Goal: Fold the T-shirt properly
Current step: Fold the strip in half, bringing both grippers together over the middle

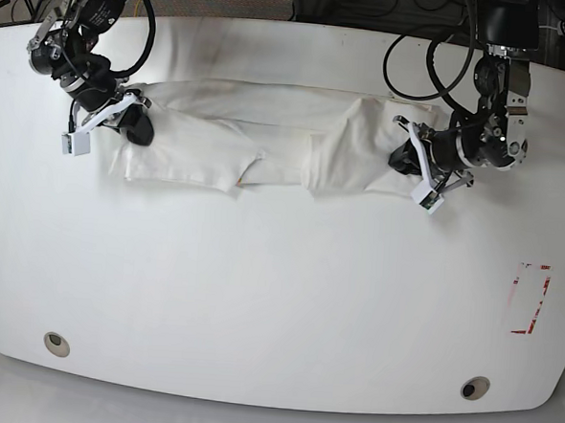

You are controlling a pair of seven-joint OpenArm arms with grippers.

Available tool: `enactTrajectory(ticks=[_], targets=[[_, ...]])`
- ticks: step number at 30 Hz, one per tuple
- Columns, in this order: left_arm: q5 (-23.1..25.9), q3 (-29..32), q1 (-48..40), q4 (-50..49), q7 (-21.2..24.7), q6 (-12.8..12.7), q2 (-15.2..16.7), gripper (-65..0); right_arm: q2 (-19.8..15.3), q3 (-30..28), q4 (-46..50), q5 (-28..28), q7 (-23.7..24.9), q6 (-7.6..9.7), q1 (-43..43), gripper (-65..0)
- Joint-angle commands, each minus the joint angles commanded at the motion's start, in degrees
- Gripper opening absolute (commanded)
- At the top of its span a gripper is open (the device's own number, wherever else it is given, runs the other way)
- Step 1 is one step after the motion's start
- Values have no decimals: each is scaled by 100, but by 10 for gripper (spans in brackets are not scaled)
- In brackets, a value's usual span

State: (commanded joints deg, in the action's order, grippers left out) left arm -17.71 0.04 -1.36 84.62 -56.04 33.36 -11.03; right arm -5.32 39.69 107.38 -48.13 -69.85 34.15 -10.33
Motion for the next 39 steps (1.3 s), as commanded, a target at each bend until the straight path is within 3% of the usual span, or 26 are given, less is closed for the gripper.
enactTrajectory(ticks=[8,16,22,28,35,39], targets=[[571,9,431,-651,0,-35,651,-606,26,-853,870,598,9,-35,-44,-650],[914,26,677,-1073,26,-35,1292,-606,44,-1662,888,659,220,-79,79,-650],[1327,26,826,-1389,35,-35,1732,-606,44,-2479,870,651,677,-484,167,-650],[1389,26,844,-1451,44,-35,1864,-606,44,-3130,756,651,1073,-853,246,-650],[1371,26,853,-1415,44,-35,1916,-606,44,-3657,510,659,1486,-1116,352,-650],[1371,26,853,-1407,44,-35,1908,-606,44,-3851,378,659,1644,-1134,352,-650]])
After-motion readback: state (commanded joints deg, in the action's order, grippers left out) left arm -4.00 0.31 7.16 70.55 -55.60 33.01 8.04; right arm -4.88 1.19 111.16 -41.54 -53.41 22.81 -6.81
